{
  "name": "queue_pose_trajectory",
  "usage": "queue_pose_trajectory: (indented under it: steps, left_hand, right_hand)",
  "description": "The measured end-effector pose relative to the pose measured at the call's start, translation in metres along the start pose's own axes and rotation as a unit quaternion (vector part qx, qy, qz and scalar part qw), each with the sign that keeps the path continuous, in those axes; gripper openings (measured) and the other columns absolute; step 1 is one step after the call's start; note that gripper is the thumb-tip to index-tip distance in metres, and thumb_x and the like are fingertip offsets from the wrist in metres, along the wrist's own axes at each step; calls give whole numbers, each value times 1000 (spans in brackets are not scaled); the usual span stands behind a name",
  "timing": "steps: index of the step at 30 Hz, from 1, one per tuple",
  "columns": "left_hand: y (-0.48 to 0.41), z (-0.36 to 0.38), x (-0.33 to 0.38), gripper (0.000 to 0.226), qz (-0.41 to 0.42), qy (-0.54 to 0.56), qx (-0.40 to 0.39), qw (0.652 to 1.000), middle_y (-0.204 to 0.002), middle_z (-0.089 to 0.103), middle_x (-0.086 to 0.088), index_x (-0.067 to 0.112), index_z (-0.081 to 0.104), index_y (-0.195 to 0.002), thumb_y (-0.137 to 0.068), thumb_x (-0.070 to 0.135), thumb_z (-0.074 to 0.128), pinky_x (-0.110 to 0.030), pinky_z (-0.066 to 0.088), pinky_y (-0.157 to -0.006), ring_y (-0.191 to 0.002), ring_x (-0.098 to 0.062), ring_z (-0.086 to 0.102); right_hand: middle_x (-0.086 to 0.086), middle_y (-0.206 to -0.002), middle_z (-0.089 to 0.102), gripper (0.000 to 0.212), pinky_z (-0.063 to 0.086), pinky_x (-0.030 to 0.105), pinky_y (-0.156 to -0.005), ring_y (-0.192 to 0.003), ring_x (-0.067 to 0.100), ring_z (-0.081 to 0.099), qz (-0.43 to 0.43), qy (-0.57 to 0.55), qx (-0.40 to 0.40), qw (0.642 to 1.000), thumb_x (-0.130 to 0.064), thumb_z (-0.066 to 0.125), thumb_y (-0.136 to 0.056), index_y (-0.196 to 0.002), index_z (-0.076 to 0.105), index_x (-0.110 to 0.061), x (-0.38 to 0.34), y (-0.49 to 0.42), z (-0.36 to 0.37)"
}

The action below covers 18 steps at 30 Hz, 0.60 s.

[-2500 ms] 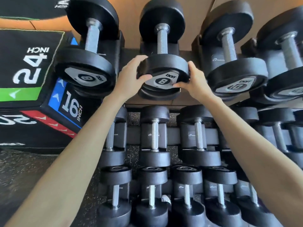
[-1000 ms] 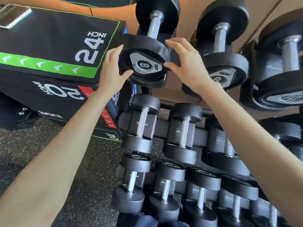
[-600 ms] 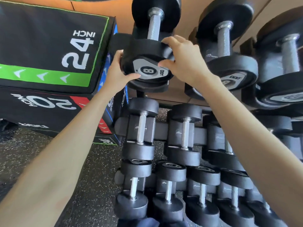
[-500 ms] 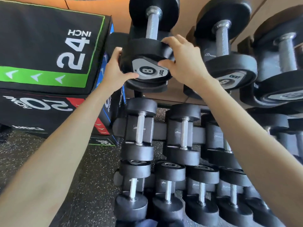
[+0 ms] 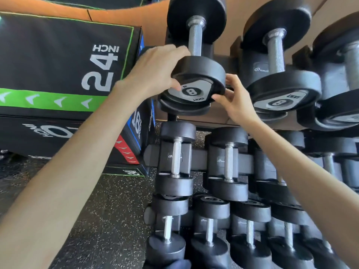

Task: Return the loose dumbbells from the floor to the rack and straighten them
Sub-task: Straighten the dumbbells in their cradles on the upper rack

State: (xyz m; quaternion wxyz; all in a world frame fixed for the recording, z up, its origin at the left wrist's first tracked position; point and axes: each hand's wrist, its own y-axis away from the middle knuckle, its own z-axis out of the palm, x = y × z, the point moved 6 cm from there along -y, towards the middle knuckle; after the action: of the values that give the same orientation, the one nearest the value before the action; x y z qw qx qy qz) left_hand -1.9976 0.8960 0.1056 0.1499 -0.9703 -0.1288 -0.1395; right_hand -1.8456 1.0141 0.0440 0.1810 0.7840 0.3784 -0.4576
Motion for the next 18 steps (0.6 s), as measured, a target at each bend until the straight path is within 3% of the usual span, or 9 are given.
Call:
queue_pose_trajectory:
  steps: [2, 3, 5, 8, 9, 15, 18]
  left_hand:
    - [10, 4, -11, 64, -13, 100, 43, 994, -112, 61, -4, 19, 54, -122, -64, 19, 82, -35, 41, -89, -106, -23, 55]
    - [18, 9, -20, 64, -31, 168, 74, 982, -117, 61, -1, 19, 55, -123, -65, 17, 81, -33, 42, -94, -109, -18, 55]
    - [37, 30, -36, 61, -78, 297, 129, 943, -121, 58, 5, 20, 52, -124, -69, 14, 78, -27, 42, -99, -113, -10, 53]
    - [50, 73, -51, 64, -174, 459, 133, 861, -116, 55, 9, 22, 41, -122, -71, 5, 75, -22, 46, -94, -106, 2, 57]
    - [51, 83, -53, 64, -189, 478, 130, 848, -114, 55, 10, 20, 40, -121, -71, 1, 75, -20, 46, -93, -103, 5, 58]
    - [38, 85, -57, 62, -160, 483, 124, 852, -101, 56, 10, 20, 45, -113, -63, -2, 75, -19, 47, -86, -92, 3, 58]
    - [33, 76, -52, 60, -139, 443, 125, 877, -100, 56, 14, 23, 48, -110, -60, 5, 77, -17, 45, -84, -91, -1, 56]
  right_hand:
    - [1, -116, 54, 47, 45, 11, -88, -103, 7, 55, -14, 62, -25, 998, -2, 70, -78, -120, 48, -7, -7, -7, -7]
    - [-1, -116, 53, 50, 48, 20, -91, -104, 8, 56, -38, 90, -33, 995, -4, 72, -76, -120, 49, -10, -15, -9, -8]
    - [-3, -118, 50, 57, 51, 35, -91, -106, 12, 55, -101, 124, -38, 986, -13, 74, -76, -127, 48, -17, -35, -11, -6]
    - [3, -122, 52, 60, 48, 43, -91, -110, 20, 52, -149, 204, -32, 967, -29, 70, -79, -132, 44, -19, -53, -12, 3]
    - [3, -121, 54, 58, 46, 45, -91, -110, 22, 51, -147, 222, -26, 964, -32, 69, -80, -130, 45, -16, -54, -13, 3]
    - [2, -116, 58, 52, 47, 51, -89, -107, 25, 56, -100, 181, -7, 978, -33, 65, -80, -123, 43, -16, -36, -10, -1]
    - [0, -111, 59, 51, 49, 47, -87, -102, 23, 59, -78, 148, 9, 986, -29, 66, -79, -123, 43, -15, -29, -10, -4]
